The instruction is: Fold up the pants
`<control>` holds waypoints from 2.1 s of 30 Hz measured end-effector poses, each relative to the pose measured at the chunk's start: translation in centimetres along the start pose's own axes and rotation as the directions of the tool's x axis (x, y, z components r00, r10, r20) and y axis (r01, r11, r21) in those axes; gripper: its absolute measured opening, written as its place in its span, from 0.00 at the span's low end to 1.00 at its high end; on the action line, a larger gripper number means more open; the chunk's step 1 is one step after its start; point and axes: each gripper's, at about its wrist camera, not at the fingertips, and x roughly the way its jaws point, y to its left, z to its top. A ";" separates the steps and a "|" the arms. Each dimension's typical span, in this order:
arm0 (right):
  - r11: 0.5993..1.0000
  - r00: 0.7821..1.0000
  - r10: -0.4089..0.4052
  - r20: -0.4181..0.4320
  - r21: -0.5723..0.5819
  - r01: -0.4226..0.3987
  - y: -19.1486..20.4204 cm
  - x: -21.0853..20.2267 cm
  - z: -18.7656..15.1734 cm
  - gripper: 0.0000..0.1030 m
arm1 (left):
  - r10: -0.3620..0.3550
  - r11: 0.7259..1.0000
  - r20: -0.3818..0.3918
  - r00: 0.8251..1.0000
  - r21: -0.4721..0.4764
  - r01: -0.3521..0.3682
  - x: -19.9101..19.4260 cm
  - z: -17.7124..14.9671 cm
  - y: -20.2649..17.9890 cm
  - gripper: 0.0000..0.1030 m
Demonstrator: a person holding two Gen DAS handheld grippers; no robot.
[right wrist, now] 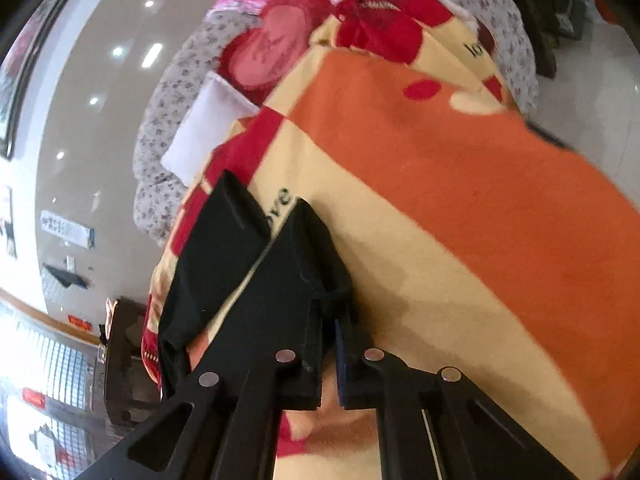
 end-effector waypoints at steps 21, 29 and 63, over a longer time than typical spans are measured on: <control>0.947 0.976 -0.168 0.140 -0.253 0.200 3.9 -4.7 -4.8 0.04 | 0.147 0.987 -0.021 0.989 -0.066 -0.148 -5.3 -0.2 8.5 0.21; 0.628 0.992 -0.016 0.125 -0.771 0.107 15.7 -0.1 -11.4 0.04 | -0.037 0.976 0.112 0.993 0.220 0.011 -8.7 0.1 -0.2 0.22; 0.695 0.939 -0.231 0.255 -0.633 0.343 13.3 4.5 -9.6 0.05 | -0.011 0.979 -0.058 0.998 0.201 0.022 0.6 0.3 -6.1 0.23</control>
